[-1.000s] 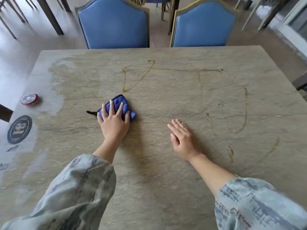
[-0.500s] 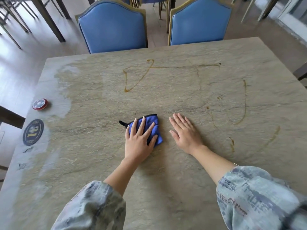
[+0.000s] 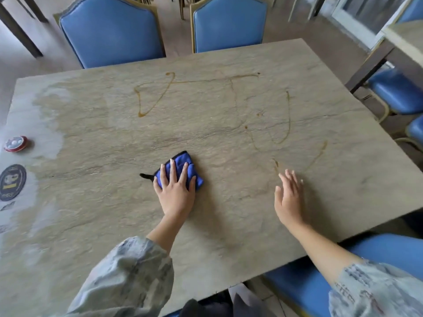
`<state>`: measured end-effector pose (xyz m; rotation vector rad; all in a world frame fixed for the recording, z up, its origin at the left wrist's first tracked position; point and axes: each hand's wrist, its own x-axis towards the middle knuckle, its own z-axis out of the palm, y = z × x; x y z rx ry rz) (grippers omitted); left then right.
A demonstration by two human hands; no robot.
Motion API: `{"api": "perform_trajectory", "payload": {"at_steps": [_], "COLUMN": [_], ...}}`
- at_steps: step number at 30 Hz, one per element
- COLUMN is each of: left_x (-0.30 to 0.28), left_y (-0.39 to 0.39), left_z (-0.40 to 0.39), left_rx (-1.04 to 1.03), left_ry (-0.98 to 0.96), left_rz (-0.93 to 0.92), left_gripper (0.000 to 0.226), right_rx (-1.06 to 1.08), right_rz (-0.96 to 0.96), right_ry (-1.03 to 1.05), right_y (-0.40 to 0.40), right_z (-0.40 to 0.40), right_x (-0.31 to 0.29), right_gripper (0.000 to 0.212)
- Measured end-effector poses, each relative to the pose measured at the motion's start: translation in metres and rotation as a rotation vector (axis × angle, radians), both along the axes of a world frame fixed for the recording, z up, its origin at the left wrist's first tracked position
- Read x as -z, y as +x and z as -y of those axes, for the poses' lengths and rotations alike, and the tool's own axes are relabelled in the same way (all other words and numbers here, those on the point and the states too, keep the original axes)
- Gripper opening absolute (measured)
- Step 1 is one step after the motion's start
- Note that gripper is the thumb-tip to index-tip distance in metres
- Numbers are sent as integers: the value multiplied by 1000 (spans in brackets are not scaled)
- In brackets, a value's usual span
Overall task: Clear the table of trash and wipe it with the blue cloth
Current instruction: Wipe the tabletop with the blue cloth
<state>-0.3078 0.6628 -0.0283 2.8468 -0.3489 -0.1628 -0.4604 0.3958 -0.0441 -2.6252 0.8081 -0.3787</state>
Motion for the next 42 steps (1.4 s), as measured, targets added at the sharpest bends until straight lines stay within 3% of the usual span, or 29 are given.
{"api": "perform_trajectory", "payload": {"at_steps": [6,11,15,19,23,27,36,42], "left_x": [8,18,13,6,5,9,3,1], "left_y": [-91,-69,-57,-96,-160,-160,-111,-44], "left_z": [26,10,26,67,102,103,138,156], "left_rx": [259,439,234,-45,169,319,-120,-195], "left_ry": [25,9,-78,-40,12,47,47,25], "left_rz": [46,93,100,37,69,106,37,17], "left_gripper": [51,52,50,53,52,51,48,49], "right_rx": [341,495,452,370,212,97,76,44], "right_rz": [-55,-150,-169,-198,-241,-235,-238,-199], "right_ry": [-60,-4,-30,-48,-79,-57,-47,-121], "right_y": [-28,-30,-32,-38,-53,-58,-40,-46], "right_z": [-11,-13,-11,-8,19,83,200,236], "right_x": [6,4,4,1,0,-1,-1,6], "right_gripper": [60,67,67,68,72,77,79,84]}}
